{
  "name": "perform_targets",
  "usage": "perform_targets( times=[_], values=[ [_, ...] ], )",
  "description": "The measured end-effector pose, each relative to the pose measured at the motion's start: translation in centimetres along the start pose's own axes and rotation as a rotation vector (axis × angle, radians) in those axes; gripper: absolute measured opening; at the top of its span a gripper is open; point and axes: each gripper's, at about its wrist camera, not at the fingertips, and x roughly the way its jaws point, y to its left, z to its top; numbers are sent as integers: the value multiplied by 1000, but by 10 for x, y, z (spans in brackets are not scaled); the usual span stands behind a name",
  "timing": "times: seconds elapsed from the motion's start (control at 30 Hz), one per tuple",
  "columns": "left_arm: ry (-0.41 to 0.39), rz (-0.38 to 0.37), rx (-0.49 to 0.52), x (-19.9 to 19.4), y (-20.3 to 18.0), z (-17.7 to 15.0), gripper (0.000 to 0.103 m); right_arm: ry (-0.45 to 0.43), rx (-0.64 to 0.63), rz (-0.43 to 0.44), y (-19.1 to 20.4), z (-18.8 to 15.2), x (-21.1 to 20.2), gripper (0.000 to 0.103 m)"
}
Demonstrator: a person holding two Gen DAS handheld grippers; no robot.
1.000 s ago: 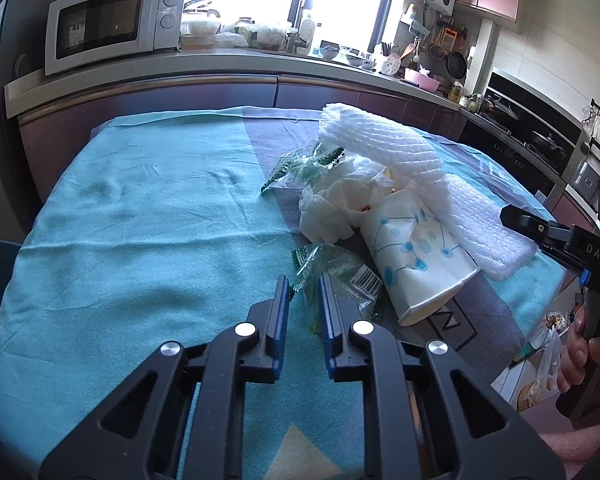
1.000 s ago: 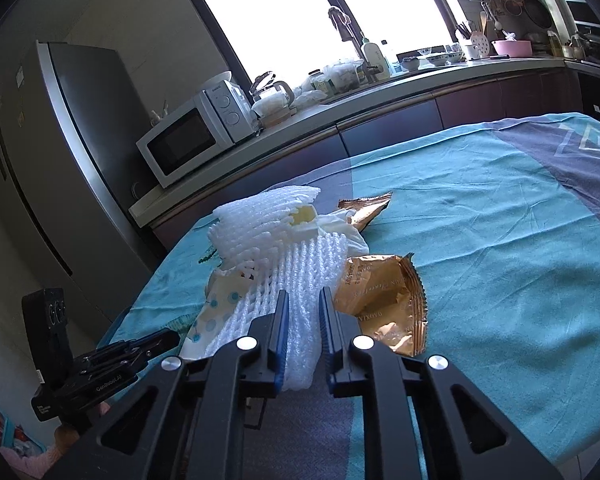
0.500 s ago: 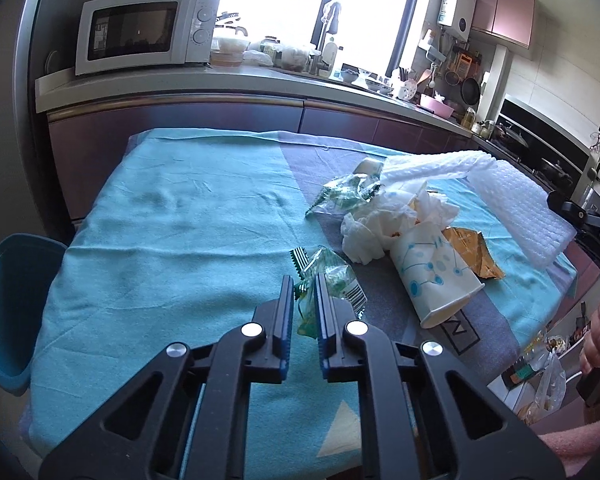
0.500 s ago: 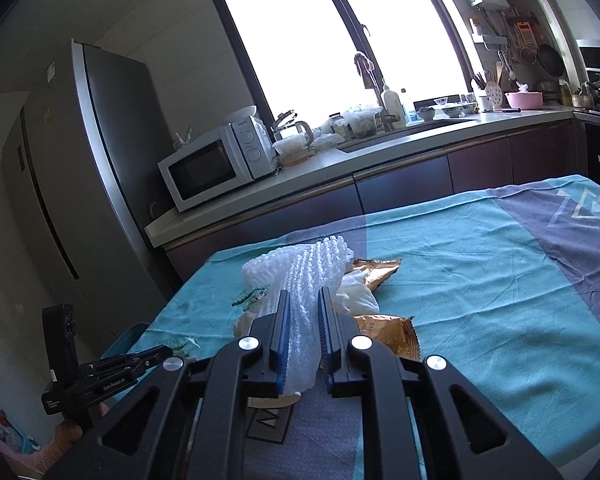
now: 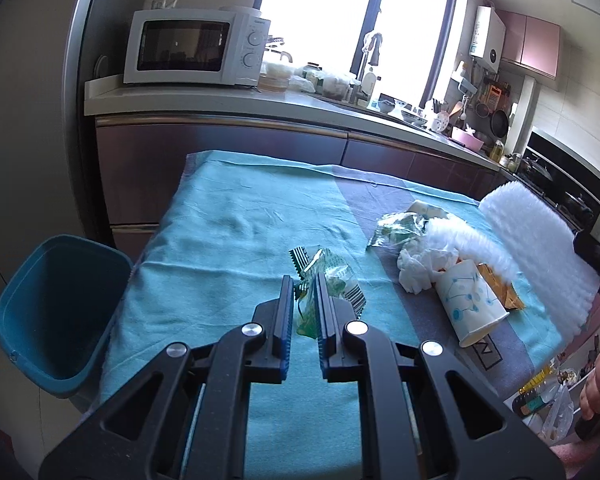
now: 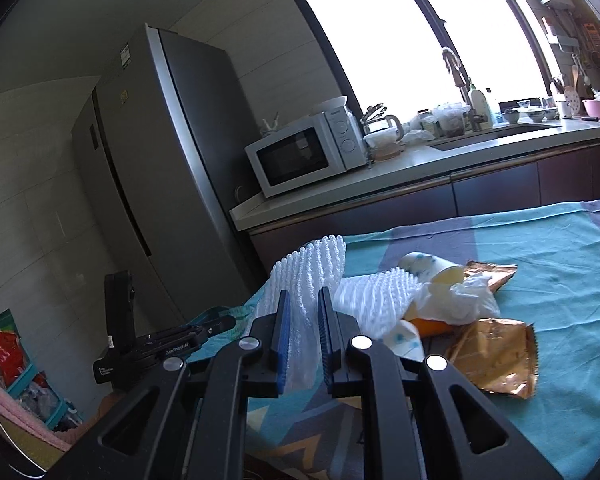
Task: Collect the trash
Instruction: 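Carry the wrapper and foam net in both tools over the teal bin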
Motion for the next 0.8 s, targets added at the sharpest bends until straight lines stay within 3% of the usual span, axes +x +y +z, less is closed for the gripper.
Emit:
perform_targets(
  times=[0.27, 0.6, 0.8],
  values=[
    [-29, 77, -65, -22, 38, 2, 11, 132, -26, 102, 28, -17, 59, 12],
    [-75, 241, -165, -55, 104, 4, 11, 246, -107, 213, 73, -4, 153, 13],
    [-58, 329, -231, -57, 153, 2, 11, 314, -138, 267, 108, 1, 219, 13]
  ],
)
